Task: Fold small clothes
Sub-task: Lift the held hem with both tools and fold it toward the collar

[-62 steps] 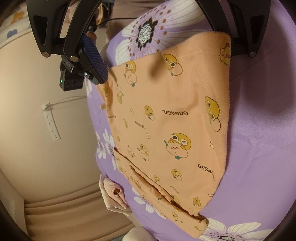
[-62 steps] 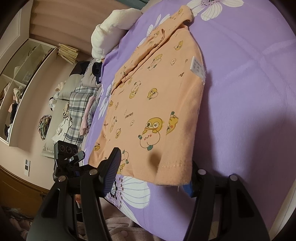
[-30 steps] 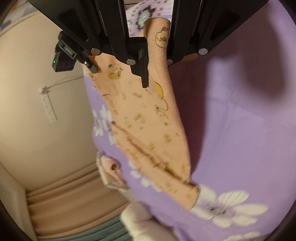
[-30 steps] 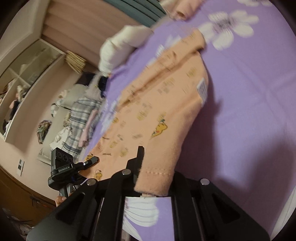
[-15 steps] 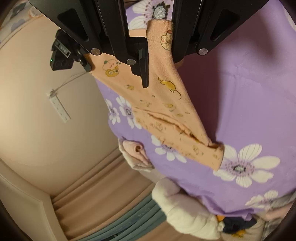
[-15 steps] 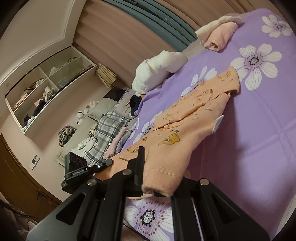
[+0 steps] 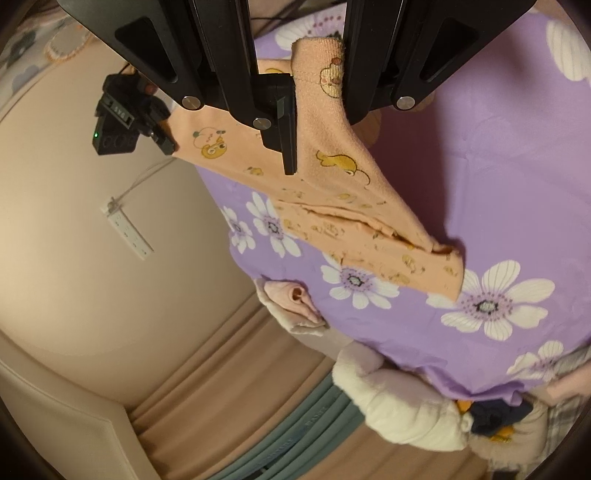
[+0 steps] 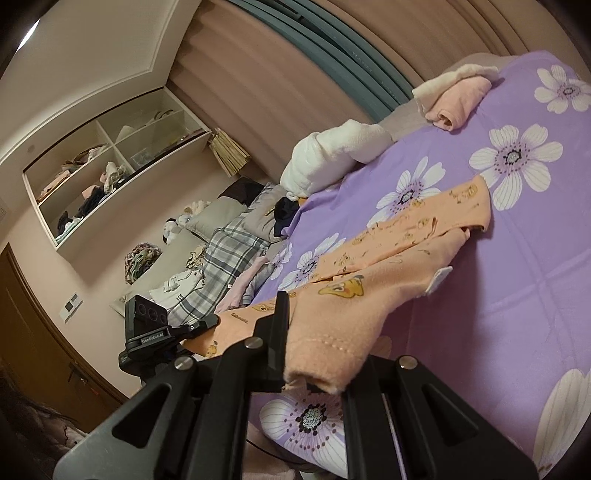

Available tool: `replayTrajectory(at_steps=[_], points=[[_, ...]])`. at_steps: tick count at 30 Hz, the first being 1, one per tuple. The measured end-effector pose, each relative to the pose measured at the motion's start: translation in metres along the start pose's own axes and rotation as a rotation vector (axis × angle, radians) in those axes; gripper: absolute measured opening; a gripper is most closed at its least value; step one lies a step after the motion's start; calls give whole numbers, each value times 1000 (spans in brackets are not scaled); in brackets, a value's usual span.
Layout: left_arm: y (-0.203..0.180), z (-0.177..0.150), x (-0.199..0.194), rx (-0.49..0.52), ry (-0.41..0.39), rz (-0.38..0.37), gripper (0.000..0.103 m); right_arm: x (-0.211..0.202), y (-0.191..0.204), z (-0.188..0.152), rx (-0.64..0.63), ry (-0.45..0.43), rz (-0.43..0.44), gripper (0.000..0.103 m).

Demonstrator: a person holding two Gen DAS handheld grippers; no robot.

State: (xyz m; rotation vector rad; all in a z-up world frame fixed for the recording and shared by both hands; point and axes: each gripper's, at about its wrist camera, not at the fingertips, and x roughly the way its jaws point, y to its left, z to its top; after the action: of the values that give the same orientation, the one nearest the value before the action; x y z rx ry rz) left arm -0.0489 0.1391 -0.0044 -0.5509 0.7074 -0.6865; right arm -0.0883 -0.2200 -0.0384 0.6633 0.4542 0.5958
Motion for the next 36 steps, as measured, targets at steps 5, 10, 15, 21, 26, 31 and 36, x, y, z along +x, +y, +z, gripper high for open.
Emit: replayTrajectory(at_steps=[5,10,15,21,26,31,36], points=[[-16,-2,-16,45,-21,-15,0,-16,18,0,-52,-22,31,7],[-25,-4,-24,70,-29,-23,0,-23,35,0,-111,-24,43,7],[-22,-3,-23,59,-24,-24,0,-22,36,0,-134,-19,41,8],[-11,0,-15,20,0,-14,0,-12,27,2,-116,2,27,8],[3,6,-3,-28,25,-18,0,-1,18,7,-75,17,9,8],[20,17,16,-65,63,-10,0,15,5,13,-30,38,-31,8],[33,28,38,-94,82,-2,0,32,-13,24,17,46,-56,8]])
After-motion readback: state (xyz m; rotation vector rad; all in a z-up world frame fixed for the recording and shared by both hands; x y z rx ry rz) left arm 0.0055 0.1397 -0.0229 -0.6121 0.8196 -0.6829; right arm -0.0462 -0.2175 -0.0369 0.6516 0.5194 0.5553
